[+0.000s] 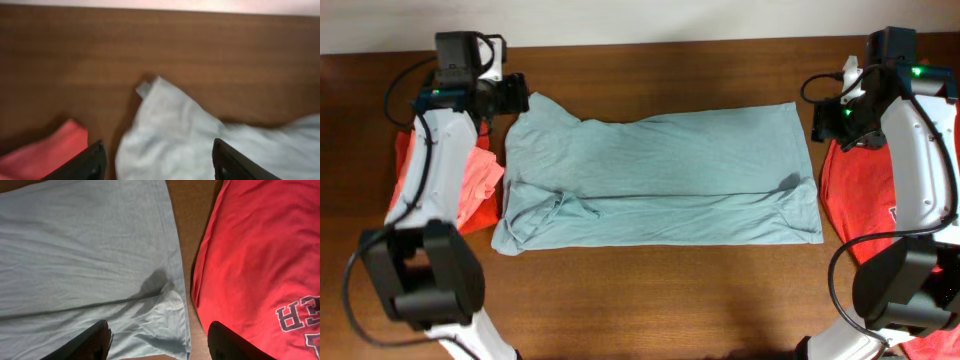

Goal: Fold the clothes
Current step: 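Release the shirt and raise both grippers to the far corners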

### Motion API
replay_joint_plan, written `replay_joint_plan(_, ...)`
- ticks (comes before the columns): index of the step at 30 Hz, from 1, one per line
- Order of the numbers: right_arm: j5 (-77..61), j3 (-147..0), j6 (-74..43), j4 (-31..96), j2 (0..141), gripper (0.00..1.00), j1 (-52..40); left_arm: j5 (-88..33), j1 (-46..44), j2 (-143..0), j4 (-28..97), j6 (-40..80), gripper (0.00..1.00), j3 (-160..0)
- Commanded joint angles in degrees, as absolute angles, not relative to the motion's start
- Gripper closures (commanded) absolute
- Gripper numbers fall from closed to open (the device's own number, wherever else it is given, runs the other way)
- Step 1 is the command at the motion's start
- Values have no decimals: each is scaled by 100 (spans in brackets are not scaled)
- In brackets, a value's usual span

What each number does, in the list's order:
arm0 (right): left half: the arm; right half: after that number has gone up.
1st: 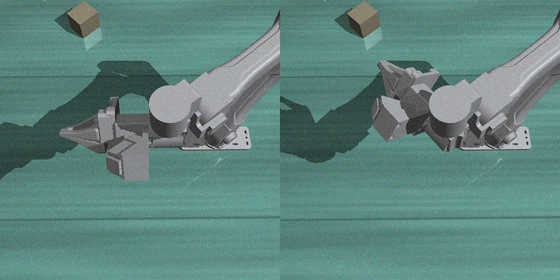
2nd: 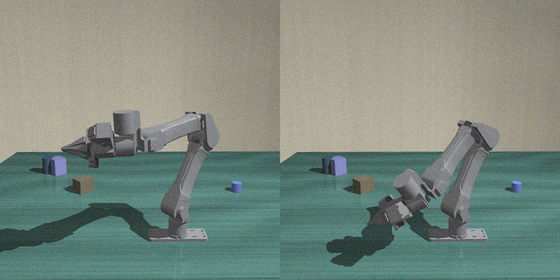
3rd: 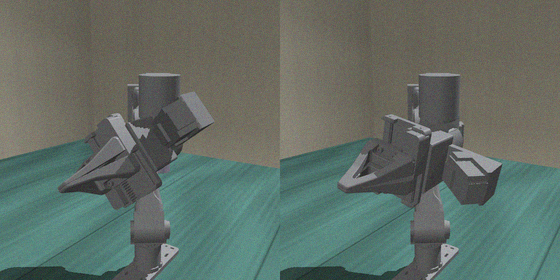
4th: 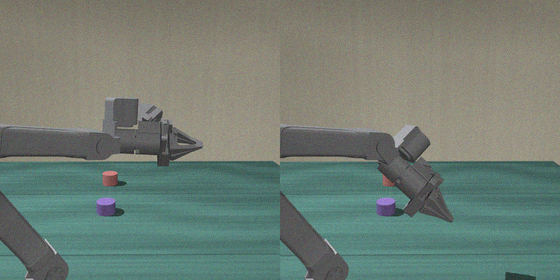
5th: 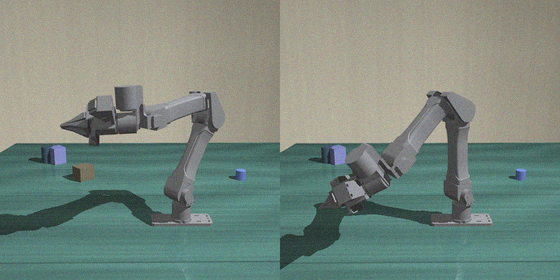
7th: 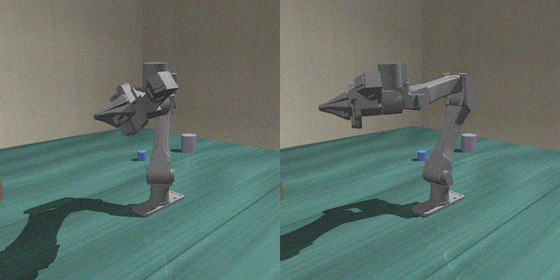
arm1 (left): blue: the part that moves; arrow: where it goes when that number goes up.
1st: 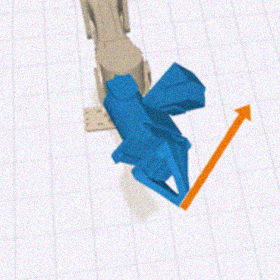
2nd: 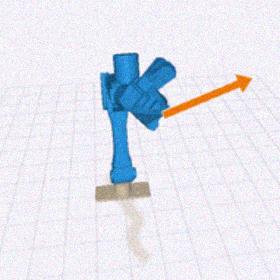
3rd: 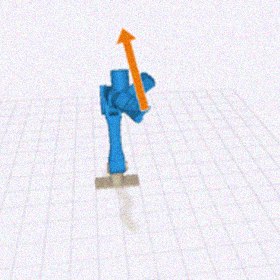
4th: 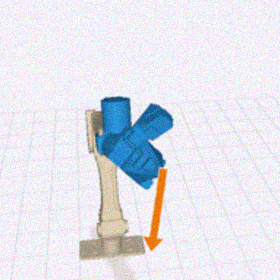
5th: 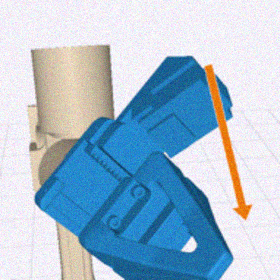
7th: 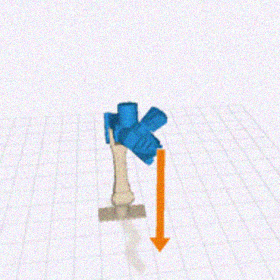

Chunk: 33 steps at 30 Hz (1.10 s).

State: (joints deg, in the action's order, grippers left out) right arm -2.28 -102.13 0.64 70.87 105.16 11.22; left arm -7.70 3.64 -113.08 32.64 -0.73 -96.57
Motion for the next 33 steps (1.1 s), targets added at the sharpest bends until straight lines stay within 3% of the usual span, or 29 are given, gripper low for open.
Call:
replay_joint_plan(1, -303, -10243, 150, 7140, 10525, 32, 1122, -1337, 467, -11935, 2827, -416, 32, -9837)
replay_joint_plan(9, -303, -10243, 150, 7183, 10525, 32, 1122, -1717, 473, -12886, 1527, -523, 32, -9924)
replay_joint_plan(21, -301, -10243, 150, 7164, 10525, 33, 1125, -1653, 473, -13537, 1310, -526, 33, -9929)
replay_joint_plan(23, -301, -10243, 150, 7175, 10525, 32, 1122, -1653, 473, -13561, 1310, -526, 39, -9929)
replay_joint_plan(28, -298, -10243, 150, 7170, 10525, 33, 1122, -1678, 473, -13566, 1422, -523, 71, -9929)
replay_joint_plan(30, -294, -10243, 148, 7057, 10525, 33, 1125, -1704, 473, -13561, 1485, -473, 80, -9950)
replay_joint_plan(33, -294, -10243, 150, 6696, 10532, 34, 1122, -1922, 473, -13528, 1732, -366, 85, -10090)
